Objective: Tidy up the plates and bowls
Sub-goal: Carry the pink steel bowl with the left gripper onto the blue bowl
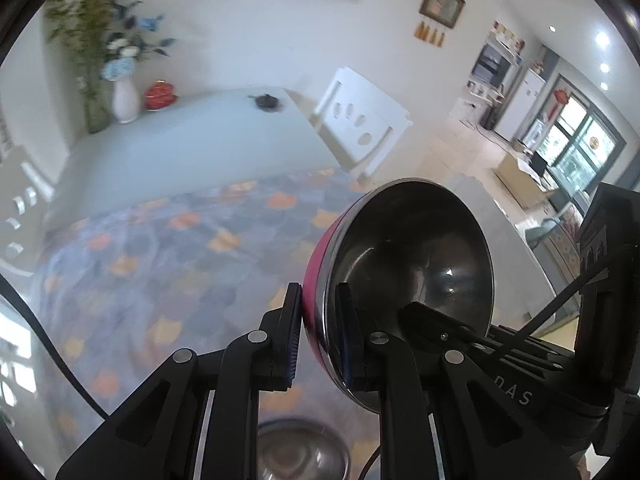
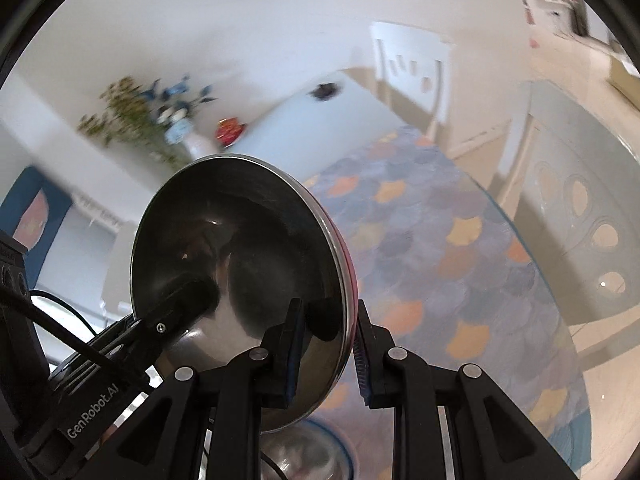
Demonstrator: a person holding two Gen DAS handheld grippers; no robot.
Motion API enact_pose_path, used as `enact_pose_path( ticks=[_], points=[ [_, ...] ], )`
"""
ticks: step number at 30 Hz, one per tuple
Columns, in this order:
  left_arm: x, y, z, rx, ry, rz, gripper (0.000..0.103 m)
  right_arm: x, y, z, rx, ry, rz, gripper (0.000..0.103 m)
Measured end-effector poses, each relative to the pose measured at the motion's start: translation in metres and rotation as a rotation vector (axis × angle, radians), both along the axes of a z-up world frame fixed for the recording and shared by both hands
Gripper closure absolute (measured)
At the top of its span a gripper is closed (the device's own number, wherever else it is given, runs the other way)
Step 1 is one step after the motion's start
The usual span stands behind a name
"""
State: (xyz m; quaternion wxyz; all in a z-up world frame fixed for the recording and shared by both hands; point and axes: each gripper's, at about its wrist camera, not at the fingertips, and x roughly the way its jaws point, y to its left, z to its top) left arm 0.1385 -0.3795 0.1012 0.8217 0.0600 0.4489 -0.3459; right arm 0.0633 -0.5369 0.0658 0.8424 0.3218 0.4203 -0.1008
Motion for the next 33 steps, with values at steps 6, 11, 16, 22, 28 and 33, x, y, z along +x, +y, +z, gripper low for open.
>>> enact_pose_path(
  ticks=[6, 11, 16, 22, 28, 33],
  points=[
    [-0.031, 0.063, 0.008, -0.025, 0.007, 0.078, 0.090, -0.026, 0.054, 0.018, -0.016, -0.010, 0.087, 0.081],
    [-0.050, 0.094, -0.005, -0.017, 0.035, 0.112, 0.090, -0.049, 0.095, 0.012, -0.013, 0.028, 0.140, 0.080],
    [-0.067, 0.116, -0.025, -0.012, 0.093, 0.129, 0.090, -0.065, 0.117, -0.003, 0.001, 0.082, 0.153, 0.080],
    [-0.080, 0.124, -0.044, 0.001, 0.137, 0.118, 0.090, -0.078, 0.128, -0.012, 0.000, 0.130, 0.152, 0.079],
    [-0.085, 0.121, -0.068, 0.026, 0.184, 0.102, 0.090, -0.080, 0.127, -0.033, 0.012, 0.216, 0.144, 0.079],
    [-0.086, 0.115, -0.087, 0.042, 0.213, 0.080, 0.090, -0.081, 0.124, -0.050, 0.026, 0.265, 0.142, 0.079]
  ],
)
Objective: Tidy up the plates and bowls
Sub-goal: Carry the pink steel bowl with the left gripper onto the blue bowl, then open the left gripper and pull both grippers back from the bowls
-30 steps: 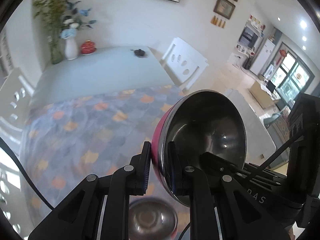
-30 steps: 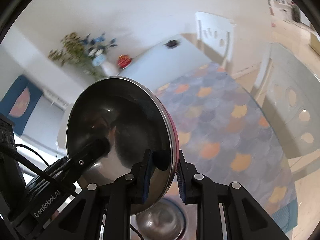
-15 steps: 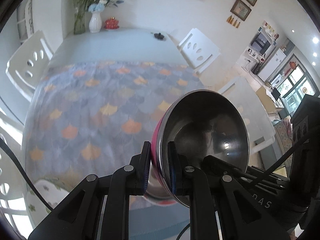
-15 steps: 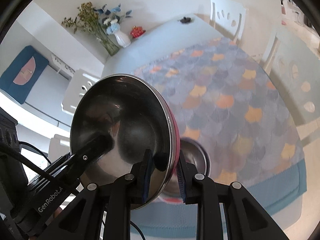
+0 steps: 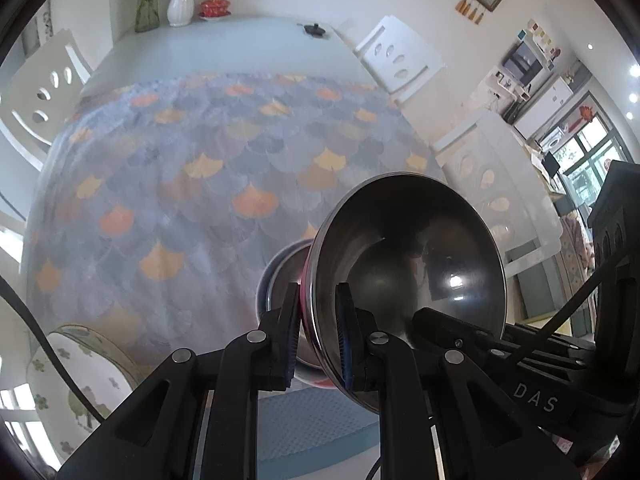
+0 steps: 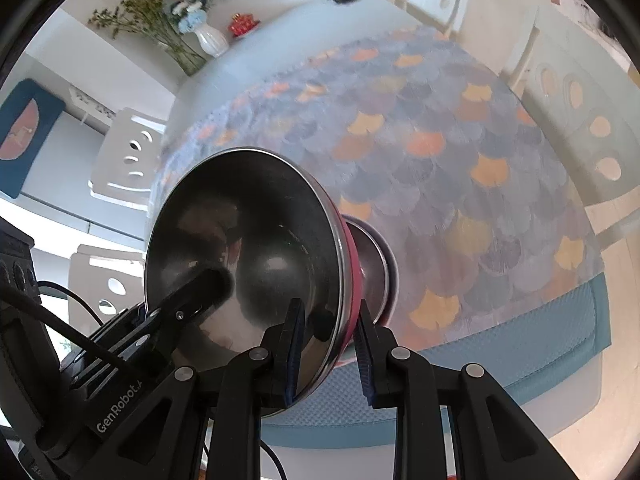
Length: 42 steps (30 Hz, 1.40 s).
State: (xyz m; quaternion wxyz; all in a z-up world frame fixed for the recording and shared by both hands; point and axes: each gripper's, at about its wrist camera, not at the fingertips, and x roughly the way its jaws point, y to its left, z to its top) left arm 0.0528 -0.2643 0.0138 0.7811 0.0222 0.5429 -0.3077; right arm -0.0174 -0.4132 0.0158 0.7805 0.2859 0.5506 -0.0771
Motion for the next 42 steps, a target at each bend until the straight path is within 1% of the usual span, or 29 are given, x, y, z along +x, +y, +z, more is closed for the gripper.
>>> enact_pose_path(
  ticks=[6, 11, 18, 22, 23, 27, 35, 39, 41, 42],
  points=[
    [0.002, -0.004, -0.028, 0.025, 0.056, -0.020, 0.090, 0.002, -0.005, -0.026, 0.030, 0.057, -0.007, 0.079],
    [0.003, -0.007, -0.042, 0.049, 0.083, -0.034, 0.090, 0.004, -0.005, -0.043, 0.036, 0.104, 0.000, 0.078],
    [0.005, -0.012, -0.052, 0.068, 0.091, -0.049, 0.090, 0.005, -0.008, -0.052, 0.046, 0.110, -0.010, 0.078],
    [0.008, -0.015, -0.054, 0.086, 0.081, -0.057, 0.089, 0.005, -0.008, -0.054, 0.054, 0.109, -0.014, 0.078],
    [0.009, -0.015, -0.055, 0.091, 0.087, -0.057, 0.086, 0.005, -0.008, -0.055, 0.055, 0.110, -0.013, 0.078],
    [0.011, -0.012, -0.062, 0.093, 0.137, -0.039, 0.086, 0.006, -0.008, -0.057, 0.061, 0.110, -0.013, 0.078],
    [0.011, -0.004, -0.060, 0.072, 0.147, -0.025, 0.086, -0.001, -0.014, -0.058, 0.083, 0.109, -0.044, 0.078],
    [0.009, 0.000, -0.054, 0.072, 0.126, -0.019, 0.080, -0.003, -0.013, -0.053, 0.083, 0.092, -0.043, 0.078],
    [0.005, 0.005, -0.048, 0.052, 0.115, -0.034, 0.080, -0.005, -0.010, -0.048, 0.071, 0.081, -0.040, 0.078],
    [0.003, 0.006, -0.045, 0.046, 0.106, -0.041, 0.080, -0.007, -0.007, -0.044, 0.046, 0.076, -0.038, 0.078]
  ],
)
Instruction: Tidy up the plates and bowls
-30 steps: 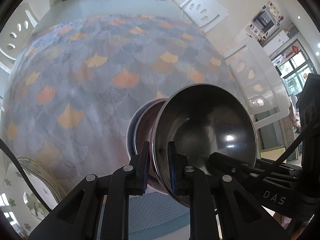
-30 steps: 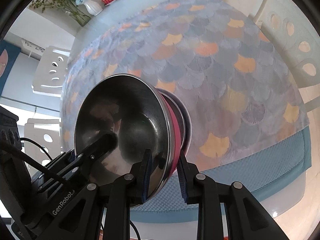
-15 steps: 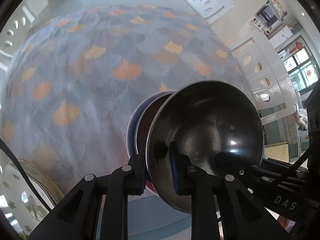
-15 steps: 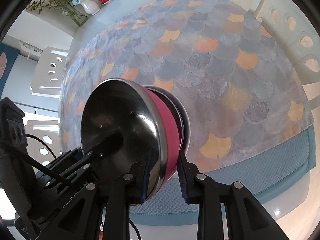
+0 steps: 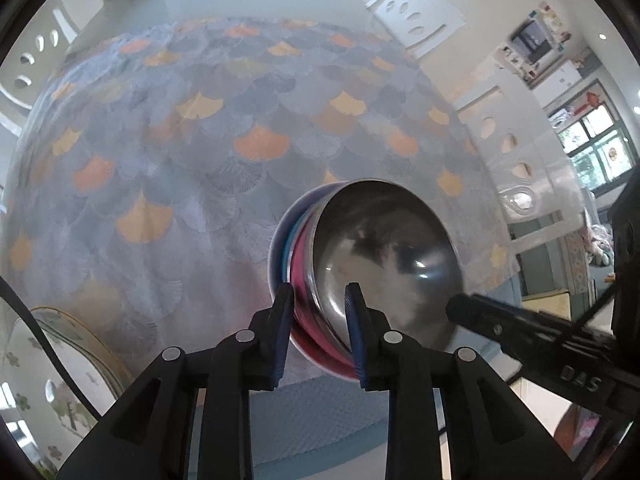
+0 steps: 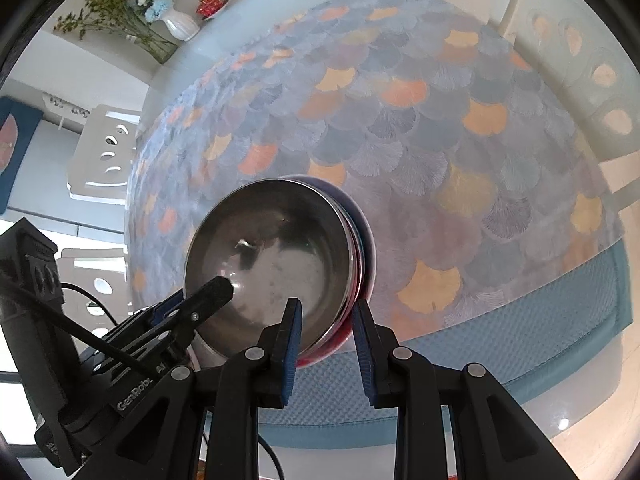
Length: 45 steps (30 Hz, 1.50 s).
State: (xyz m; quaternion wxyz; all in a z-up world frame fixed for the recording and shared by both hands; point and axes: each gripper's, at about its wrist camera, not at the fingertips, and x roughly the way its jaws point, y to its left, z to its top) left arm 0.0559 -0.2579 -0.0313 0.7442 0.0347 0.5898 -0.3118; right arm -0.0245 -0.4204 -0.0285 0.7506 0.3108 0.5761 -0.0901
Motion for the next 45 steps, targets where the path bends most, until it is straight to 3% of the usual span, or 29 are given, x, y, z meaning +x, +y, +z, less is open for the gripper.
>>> enact_pose_path(
  ticks=[5, 9, 10, 13, 16, 19, 21, 23, 24, 26, 29, 37, 42, 45],
  points=[
    [-0.015, 0.014, 0.022, 0.020, -0.100, -0.005, 0.080, -0.007, 0.021, 0.024, -0.151, -0.034, 0.059, 0.078],
    [-0.037, 0.039, 0.047, 0.059, -0.257, 0.039, 0.079, -0.016, 0.061, 0.050, -0.301, -0.093, 0.161, 0.077],
    [-0.043, 0.048, 0.052, 0.071, -0.289, 0.060, 0.077, -0.018, 0.071, 0.055, -0.354, -0.102, 0.189, 0.072],
    [-0.057, 0.075, 0.064, 0.108, -0.339, 0.152, 0.076, -0.031, 0.107, 0.072, -0.497, -0.163, 0.263, 0.042],
    [-0.078, 0.095, 0.084, 0.179, -0.468, 0.231, 0.075, -0.054, 0.132, 0.089, -0.551, -0.257, 0.231, 0.036],
    [-0.096, 0.108, 0.103, 0.208, -0.569, 0.276, 0.064, -0.074, 0.148, 0.098, -0.579, -0.329, 0.182, 0.028],
    [-0.107, 0.119, 0.113, 0.191, -0.612, 0.323, 0.040, -0.084, 0.155, 0.103, -0.610, -0.366, 0.168, 0.028],
    [-0.117, 0.131, 0.116, 0.160, -0.630, 0.366, 0.027, -0.089, 0.159, 0.105, -0.642, -0.379, 0.151, 0.027],
    [-0.122, 0.138, 0.116, 0.143, -0.628, 0.388, 0.025, -0.092, 0.159, 0.105, -0.646, -0.380, 0.137, 0.027],
    [-0.130, 0.144, 0.114, 0.129, -0.598, 0.402, 0.025, -0.096, 0.158, 0.105, -0.632, -0.378, 0.118, 0.021],
    [-0.134, 0.146, 0.112, 0.127, -0.568, 0.389, 0.025, -0.099, 0.151, 0.103, -0.581, -0.361, 0.086, 0.021],
    [-0.148, 0.146, 0.113, 0.138, -0.598, 0.411, 0.025, -0.111, 0.155, 0.096, -0.546, -0.323, 0.085, 0.021],
    [-0.146, 0.153, 0.115, 0.089, -0.576, 0.483, 0.024, -0.111, 0.148, 0.097, -0.487, -0.347, 0.085, 0.021],
    [-0.143, 0.150, 0.115, 0.106, -0.580, 0.514, 0.024, -0.109, 0.148, 0.096, -0.480, -0.342, 0.113, 0.021]
  ],
)
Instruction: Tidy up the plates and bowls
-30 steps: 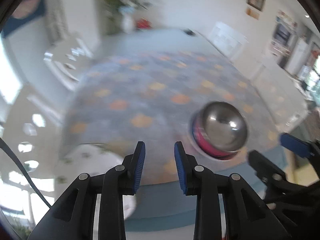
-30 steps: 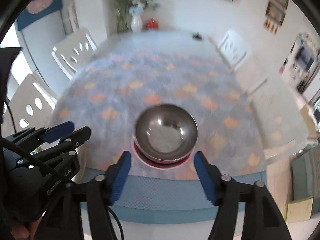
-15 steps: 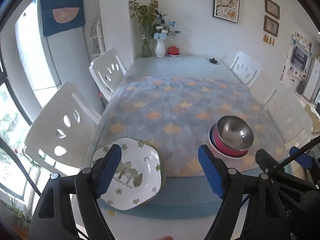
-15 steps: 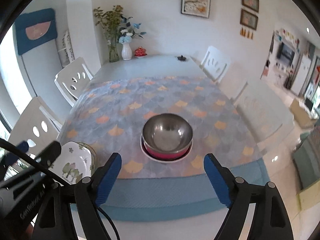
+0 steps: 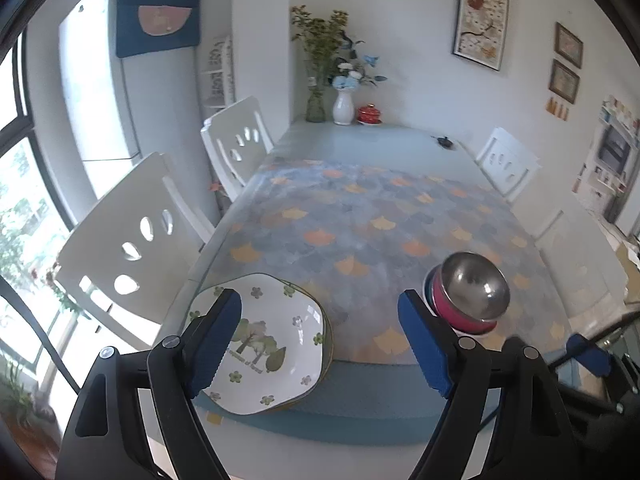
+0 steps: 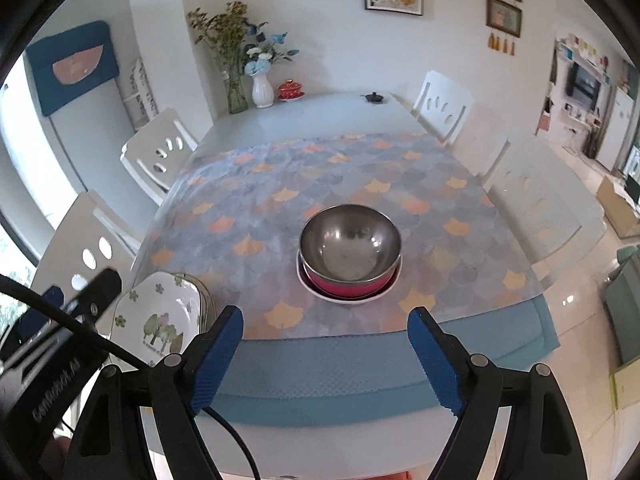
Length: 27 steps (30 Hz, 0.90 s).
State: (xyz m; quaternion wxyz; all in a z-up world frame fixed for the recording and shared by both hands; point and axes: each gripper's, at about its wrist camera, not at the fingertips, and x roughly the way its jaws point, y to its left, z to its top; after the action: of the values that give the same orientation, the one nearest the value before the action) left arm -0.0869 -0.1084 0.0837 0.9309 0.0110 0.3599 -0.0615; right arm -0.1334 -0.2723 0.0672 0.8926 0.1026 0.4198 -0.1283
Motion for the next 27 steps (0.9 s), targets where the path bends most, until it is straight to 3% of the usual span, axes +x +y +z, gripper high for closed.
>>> enact_pose_path(
  ticks=[11, 20, 27],
  points=[
    [-0.009, -0.055, 0.009, 0.092, 0.020, -0.002, 0.024, -0.016, -0.020, 0.009, -0.111, 0.005, 0.092, 0.017],
    [-0.027, -0.078, 0.016, 0.081, 0.031, 0.051, 0.024, -0.014, -0.065, 0.012, -0.034, 0.004, 0.120, 0.017],
    [-0.041, -0.092, 0.020, 0.097, 0.026, 0.106, 0.024, -0.018, -0.081, 0.015, -0.032, -0.012, 0.174, 0.017]
  ],
)
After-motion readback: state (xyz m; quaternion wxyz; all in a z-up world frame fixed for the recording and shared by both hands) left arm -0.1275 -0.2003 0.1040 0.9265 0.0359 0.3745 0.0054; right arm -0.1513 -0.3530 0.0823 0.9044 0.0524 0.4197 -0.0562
